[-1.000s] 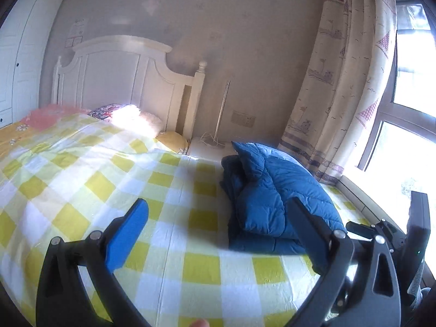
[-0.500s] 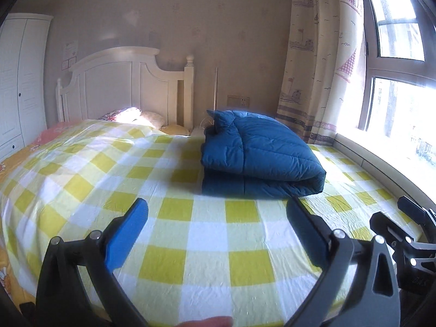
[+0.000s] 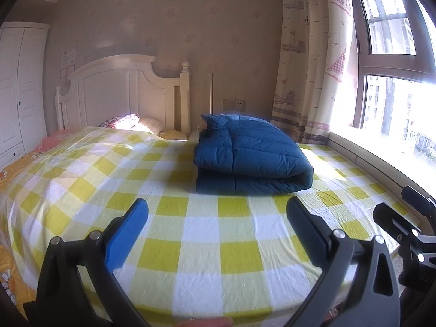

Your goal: Fold large clothes

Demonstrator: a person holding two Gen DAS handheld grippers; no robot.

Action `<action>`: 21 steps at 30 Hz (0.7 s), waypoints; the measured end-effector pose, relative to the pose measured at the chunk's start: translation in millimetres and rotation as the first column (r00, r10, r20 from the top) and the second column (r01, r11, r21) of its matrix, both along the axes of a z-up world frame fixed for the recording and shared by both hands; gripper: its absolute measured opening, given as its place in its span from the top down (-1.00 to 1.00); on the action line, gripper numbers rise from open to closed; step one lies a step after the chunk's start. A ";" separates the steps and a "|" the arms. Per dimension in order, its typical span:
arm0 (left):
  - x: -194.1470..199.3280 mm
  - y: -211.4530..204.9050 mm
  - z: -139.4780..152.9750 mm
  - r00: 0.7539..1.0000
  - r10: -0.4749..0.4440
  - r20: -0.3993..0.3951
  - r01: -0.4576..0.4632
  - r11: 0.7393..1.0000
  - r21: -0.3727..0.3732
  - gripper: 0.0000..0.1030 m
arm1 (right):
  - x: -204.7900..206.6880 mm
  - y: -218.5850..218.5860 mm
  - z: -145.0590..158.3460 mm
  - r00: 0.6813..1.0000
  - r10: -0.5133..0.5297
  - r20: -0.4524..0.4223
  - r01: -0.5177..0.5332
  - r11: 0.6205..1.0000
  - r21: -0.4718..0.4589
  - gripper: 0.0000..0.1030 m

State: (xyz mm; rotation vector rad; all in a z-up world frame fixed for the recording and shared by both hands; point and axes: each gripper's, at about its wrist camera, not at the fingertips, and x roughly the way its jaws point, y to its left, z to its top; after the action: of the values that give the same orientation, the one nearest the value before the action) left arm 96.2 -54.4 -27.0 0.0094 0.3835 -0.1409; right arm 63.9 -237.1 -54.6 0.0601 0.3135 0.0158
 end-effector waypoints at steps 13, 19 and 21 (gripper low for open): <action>-2.4 -1.2 -4.4 1.000 0.004 -0.009 -0.004 1.000 0.010 -0.95 | -3.0 -1.0 1.5 1.000 -0.002 0.008 0.002 1.000 0.008 -0.90; -2.9 -1.1 -4.6 1.000 0.005 -0.010 -0.005 1.000 0.010 -0.95 | -3.0 -0.4 1.3 1.000 0.002 0.008 -0.002 1.000 0.009 -0.90; -3.5 -1.1 -4.8 1.000 0.007 -0.011 -0.007 1.000 0.011 -0.95 | -3.1 -0.2 1.6 1.000 0.003 0.009 -0.003 1.000 0.009 -0.90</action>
State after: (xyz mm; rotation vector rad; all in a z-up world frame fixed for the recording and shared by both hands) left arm 92.8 -55.6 -31.8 0.0178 0.3950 -0.1320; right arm 60.8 -237.3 -53.0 0.0684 0.3047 0.0206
